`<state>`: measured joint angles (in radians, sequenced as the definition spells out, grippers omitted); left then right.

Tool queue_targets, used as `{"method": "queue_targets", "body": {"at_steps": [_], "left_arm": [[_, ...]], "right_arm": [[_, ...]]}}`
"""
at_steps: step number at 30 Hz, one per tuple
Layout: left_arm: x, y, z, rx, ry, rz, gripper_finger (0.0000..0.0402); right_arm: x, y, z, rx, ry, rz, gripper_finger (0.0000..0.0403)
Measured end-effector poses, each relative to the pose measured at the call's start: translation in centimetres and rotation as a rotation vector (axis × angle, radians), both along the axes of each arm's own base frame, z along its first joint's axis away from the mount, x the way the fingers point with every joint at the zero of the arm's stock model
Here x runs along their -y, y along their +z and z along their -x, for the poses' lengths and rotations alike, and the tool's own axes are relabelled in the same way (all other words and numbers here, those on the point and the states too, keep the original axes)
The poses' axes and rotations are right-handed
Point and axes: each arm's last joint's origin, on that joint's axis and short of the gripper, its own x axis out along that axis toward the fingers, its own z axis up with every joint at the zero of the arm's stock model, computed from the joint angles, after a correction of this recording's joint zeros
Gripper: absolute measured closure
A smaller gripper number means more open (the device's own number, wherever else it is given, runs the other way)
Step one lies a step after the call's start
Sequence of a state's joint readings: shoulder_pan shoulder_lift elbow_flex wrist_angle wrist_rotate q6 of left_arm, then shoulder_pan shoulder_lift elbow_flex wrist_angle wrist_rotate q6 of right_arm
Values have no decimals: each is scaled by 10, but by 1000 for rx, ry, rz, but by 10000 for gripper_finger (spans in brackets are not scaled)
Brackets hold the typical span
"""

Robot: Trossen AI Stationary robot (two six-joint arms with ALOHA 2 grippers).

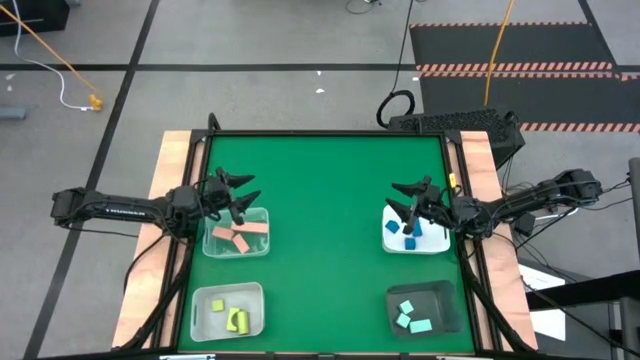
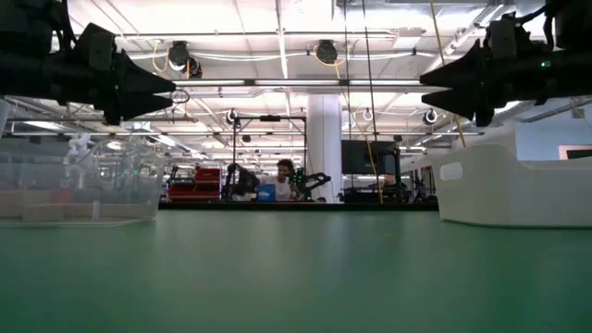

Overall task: Sort & place blocks by color
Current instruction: Return to Home Position

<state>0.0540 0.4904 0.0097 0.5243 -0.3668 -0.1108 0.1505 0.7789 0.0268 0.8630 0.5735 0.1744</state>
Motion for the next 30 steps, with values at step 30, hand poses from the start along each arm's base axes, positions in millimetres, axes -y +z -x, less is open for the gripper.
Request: {"method": "queue_targets", "body": {"at_steps": [30], "left_arm": [[0,1,0,4,0,-2,133]], "right_arm": [[0,-4,0,-23,2,-38,149]]}}
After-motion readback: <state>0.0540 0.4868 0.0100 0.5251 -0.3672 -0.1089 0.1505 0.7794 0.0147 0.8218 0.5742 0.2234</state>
